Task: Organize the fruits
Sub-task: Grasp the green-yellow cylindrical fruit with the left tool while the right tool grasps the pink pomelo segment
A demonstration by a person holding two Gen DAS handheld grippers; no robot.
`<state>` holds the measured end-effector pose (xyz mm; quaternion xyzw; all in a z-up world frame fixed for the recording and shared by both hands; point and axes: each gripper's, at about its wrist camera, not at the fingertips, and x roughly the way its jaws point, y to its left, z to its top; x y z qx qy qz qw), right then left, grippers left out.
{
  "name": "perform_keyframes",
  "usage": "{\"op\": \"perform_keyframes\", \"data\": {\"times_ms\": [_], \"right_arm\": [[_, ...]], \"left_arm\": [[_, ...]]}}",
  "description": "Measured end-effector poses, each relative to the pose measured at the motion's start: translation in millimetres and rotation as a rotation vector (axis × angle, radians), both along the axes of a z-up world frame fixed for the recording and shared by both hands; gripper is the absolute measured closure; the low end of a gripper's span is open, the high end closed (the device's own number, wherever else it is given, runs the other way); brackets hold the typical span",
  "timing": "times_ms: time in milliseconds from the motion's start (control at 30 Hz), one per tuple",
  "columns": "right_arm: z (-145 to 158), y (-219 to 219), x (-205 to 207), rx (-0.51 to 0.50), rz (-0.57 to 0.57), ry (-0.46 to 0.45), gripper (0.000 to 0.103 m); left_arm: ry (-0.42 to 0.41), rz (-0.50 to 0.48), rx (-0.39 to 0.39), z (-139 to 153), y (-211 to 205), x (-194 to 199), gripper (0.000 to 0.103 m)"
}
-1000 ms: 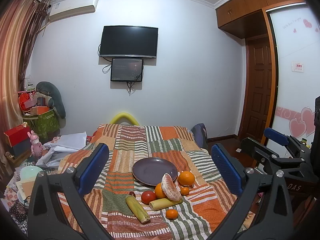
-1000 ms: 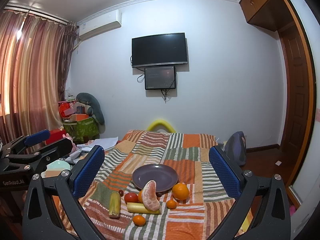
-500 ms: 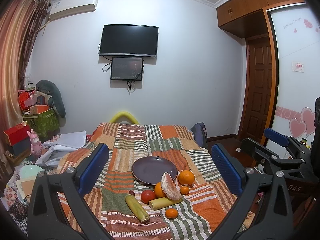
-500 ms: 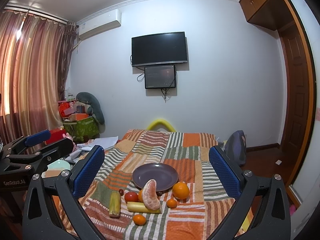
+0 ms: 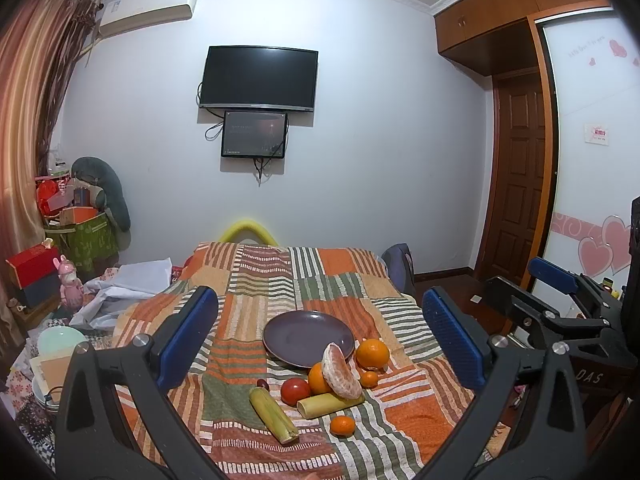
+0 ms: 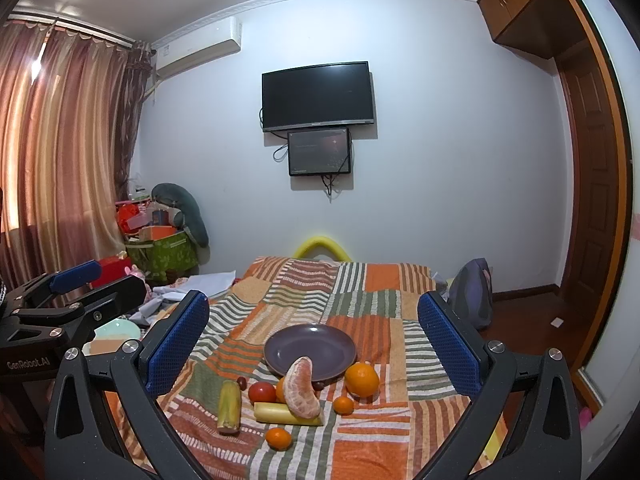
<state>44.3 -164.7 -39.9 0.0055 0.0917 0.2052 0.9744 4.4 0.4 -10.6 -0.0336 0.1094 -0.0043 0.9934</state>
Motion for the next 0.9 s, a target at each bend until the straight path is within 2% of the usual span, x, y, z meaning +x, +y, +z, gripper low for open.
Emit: {"op": "perform_keyframes", "data": {"times_ms": [233, 333, 567, 667, 733, 900], "right_arm": [[-6.8, 0.5, 8.0, -0.005, -0.010, 0.023, 0.000], [-14.3, 2.3, 19.3, -0.025, -0.035, 0.062, 0.000], [-37.0, 3.2, 43.3, -0.045, -0.020, 0.152, 0.000], [-47.5, 4.7, 54.0, -0.067, -0.020, 0.181, 0.003], [-52.6, 7.0, 62.6, -0.082, -0.012, 0.207, 0.009], [-69.3, 13.6, 86.1, -0.121, 0.010, 0.271, 0.017]], "left_arm": [[0.029, 0.005, -0.009, -7.1, 5.0, 11.8, 0.000], [0.049, 0.045, -0.015, -12.9, 11.2, 19.1, 0.000], [0.152, 0.062, -0.065, -36.8, 34.3, 50.5, 0.000], [0.203, 0.074, -0.067, -50.8, 42.9, 66.5, 0.005], [0.237, 0.078, -0.068, -60.0, 47.1, 76.5, 0.009], [0.324, 0.087, -0.070, -88.6, 58.8, 104.0, 0.011]]}}
